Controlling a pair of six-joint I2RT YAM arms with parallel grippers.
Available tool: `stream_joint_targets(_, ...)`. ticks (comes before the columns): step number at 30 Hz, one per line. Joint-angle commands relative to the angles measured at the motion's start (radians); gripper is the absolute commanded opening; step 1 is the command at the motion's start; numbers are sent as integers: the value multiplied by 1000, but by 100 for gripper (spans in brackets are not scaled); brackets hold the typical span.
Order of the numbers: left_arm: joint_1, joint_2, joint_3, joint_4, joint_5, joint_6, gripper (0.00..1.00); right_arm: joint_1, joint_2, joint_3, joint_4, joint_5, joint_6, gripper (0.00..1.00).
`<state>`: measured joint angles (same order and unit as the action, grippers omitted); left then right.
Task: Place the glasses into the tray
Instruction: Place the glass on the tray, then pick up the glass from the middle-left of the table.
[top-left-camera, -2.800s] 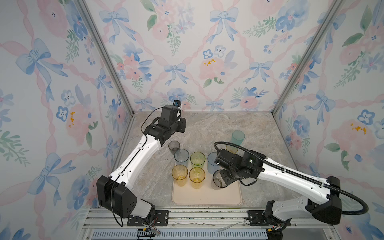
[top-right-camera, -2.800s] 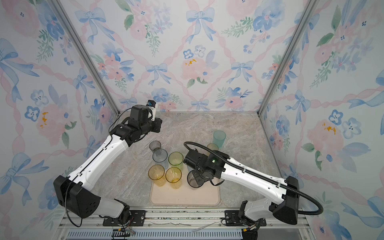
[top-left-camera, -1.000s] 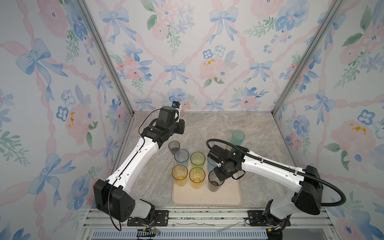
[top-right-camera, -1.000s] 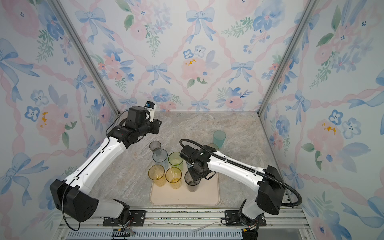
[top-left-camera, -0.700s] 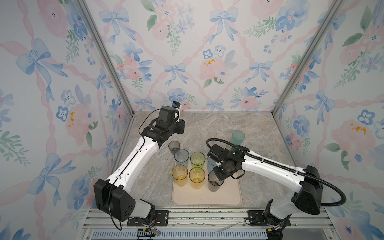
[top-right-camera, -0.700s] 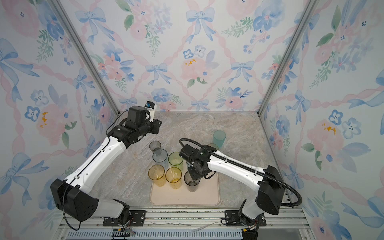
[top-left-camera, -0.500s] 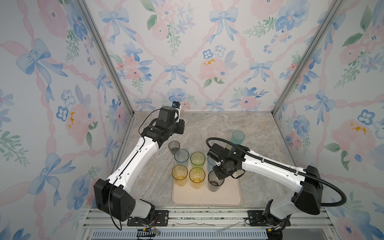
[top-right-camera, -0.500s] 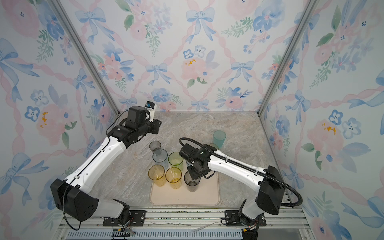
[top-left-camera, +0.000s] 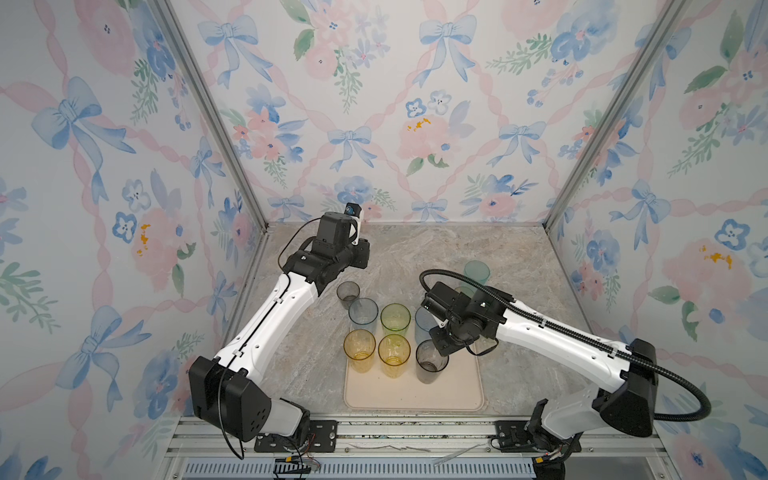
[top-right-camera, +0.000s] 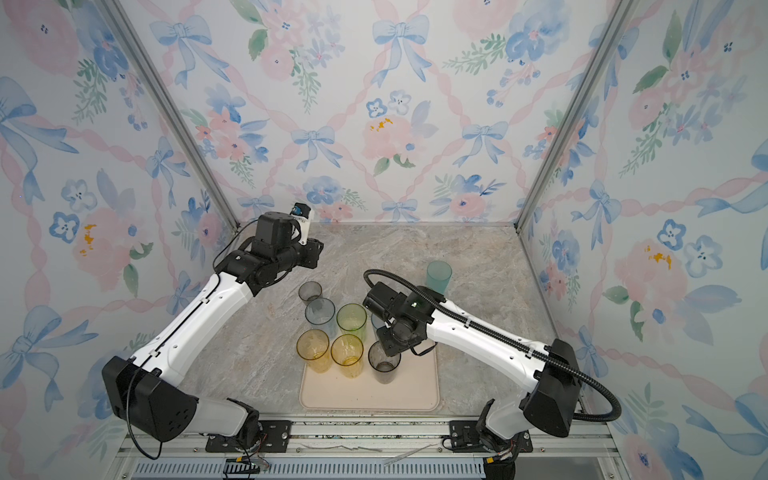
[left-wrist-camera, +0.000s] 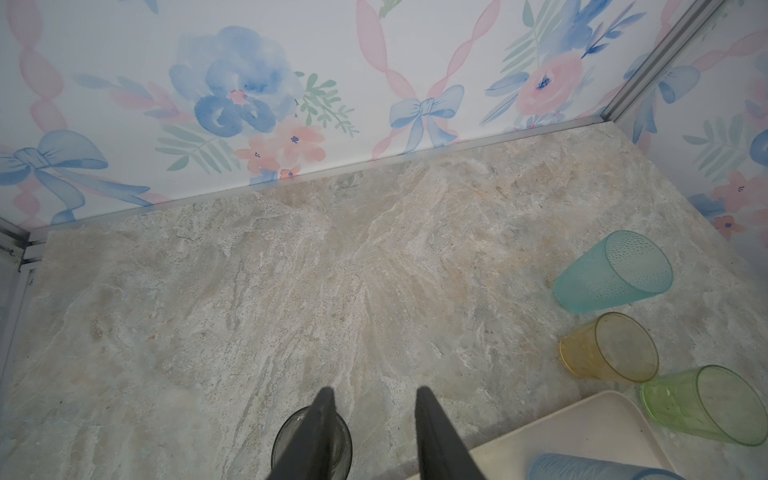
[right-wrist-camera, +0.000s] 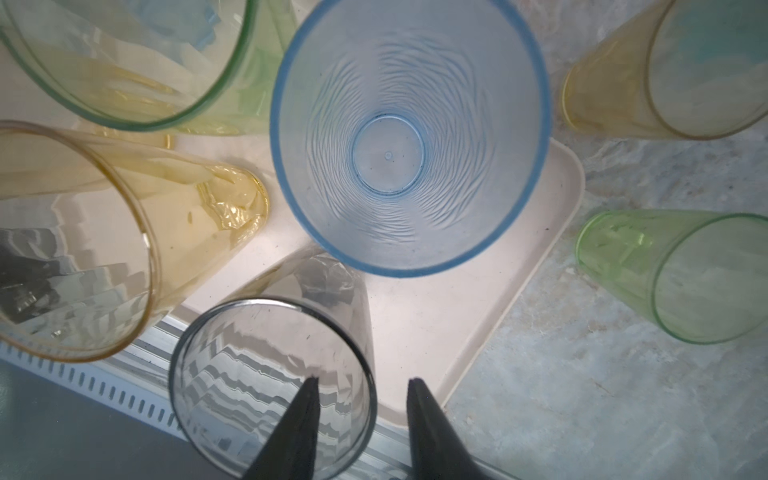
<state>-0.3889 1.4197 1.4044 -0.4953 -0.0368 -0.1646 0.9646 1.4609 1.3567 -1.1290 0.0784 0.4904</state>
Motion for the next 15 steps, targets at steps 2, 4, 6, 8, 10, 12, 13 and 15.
stream_joint_targets(2, 7, 16, 18, -4, 9, 9, 35, -24, -63, 52, -54, 6, 13, 40)
stream_joint_targets(4, 7, 19, 19, -3, 10, 7, 35, -35, -86, 58, -66, 4, 11, 40)
stream_joint_targets(6, 6, 22, 21, -4, 10, 5, 35, -53, -115, 61, -79, -1, 8, 40)
stream_joint_targets(8, 8, 28, 21, -3, 8, 5, 35, -75, -143, 59, -90, -23, -4, 40)
stream_joint_targets(10, 7, 31, 26, -3, 8, 5, 35, -104, -175, 63, -97, -53, -18, 40)
stream_joint_targets(12, 7, 37, 31, -4, 7, 4, 35, -147, -208, 75, -108, -64, -27, 40)
stream_joint_targets(13, 8, 40, 33, -3, 7, 4, 35, -168, -222, 83, -113, -65, -30, 40)
stream_joint_targets(15, 7, 45, 36, -3, 6, 2, 35, -246, -250, 102, -118, -60, -39, 40)
